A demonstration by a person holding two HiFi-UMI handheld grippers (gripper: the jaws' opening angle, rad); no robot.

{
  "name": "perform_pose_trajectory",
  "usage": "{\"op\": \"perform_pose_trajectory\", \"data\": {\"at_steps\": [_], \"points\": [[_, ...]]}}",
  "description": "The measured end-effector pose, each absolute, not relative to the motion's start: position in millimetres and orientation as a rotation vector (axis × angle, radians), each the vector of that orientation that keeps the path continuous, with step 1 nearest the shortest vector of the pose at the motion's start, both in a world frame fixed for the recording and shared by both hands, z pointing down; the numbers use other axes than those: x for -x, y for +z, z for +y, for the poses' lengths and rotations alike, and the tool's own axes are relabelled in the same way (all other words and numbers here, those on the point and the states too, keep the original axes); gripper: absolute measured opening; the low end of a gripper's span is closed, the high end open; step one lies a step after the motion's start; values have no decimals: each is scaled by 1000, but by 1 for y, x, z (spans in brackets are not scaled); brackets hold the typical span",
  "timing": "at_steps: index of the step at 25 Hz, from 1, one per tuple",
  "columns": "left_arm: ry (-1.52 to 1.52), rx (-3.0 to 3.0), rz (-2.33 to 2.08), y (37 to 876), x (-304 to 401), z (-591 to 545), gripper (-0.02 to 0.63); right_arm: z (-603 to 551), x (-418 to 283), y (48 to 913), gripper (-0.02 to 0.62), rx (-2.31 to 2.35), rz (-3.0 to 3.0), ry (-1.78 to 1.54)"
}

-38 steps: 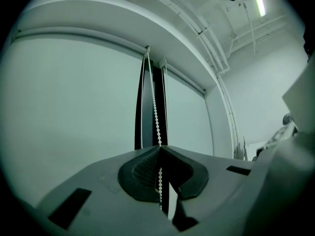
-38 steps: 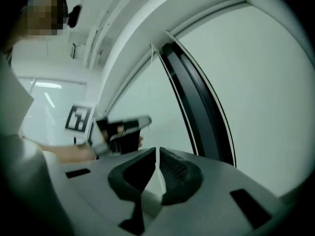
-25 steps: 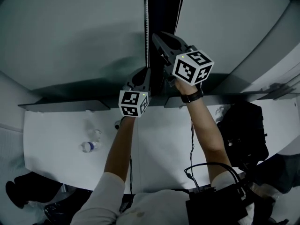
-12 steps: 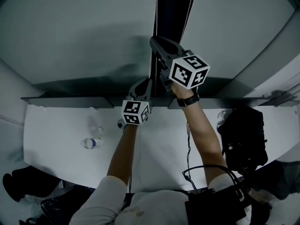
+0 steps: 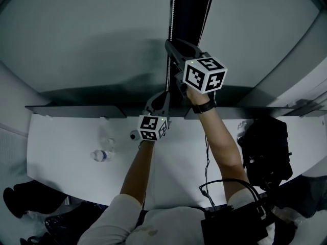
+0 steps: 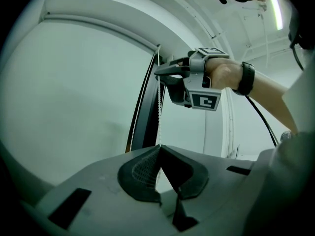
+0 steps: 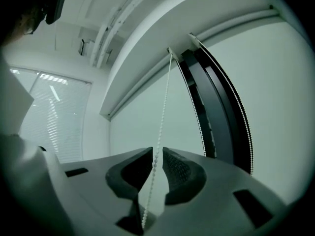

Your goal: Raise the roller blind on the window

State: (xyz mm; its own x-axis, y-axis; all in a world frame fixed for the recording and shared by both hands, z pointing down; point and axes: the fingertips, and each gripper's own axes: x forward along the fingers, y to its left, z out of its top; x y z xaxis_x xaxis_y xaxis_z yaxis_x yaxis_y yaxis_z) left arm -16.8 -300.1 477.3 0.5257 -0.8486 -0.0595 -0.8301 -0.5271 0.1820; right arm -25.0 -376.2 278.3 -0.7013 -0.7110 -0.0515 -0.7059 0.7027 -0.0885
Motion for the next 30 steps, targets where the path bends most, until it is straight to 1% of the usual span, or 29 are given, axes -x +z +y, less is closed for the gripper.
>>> {"op": "perform_pose_trajectory", "data": {"at_steps": [3, 7, 15, 18, 21, 26, 30], "points": [[-228, -2622, -1448, 479, 13, -294, 2, -372, 27, 273, 29, 1138, 2821, -102], [-226, -2600, -1443, 485, 18, -289, 2, -371, 23, 275, 12, 1063, 2772, -200], [-87, -2533, -1436, 542, 20, -272, 2, -360, 27, 333, 8, 1100, 2839, -226], [-26, -2546, -1356, 548, 13, -264, 3, -359, 21, 343, 8, 1173, 2838, -165], [74, -2564, -1280, 548, 20, -260, 2, -366, 17, 350, 8, 1252, 2849, -95], [126, -2528, -1319, 538, 47, -258, 3, -370, 16, 350, 8, 1309, 2856, -43], [46, -2534, -1318, 512, 67, -243, 5, -368, 15, 353, 8, 1323, 2845, -75]]}}
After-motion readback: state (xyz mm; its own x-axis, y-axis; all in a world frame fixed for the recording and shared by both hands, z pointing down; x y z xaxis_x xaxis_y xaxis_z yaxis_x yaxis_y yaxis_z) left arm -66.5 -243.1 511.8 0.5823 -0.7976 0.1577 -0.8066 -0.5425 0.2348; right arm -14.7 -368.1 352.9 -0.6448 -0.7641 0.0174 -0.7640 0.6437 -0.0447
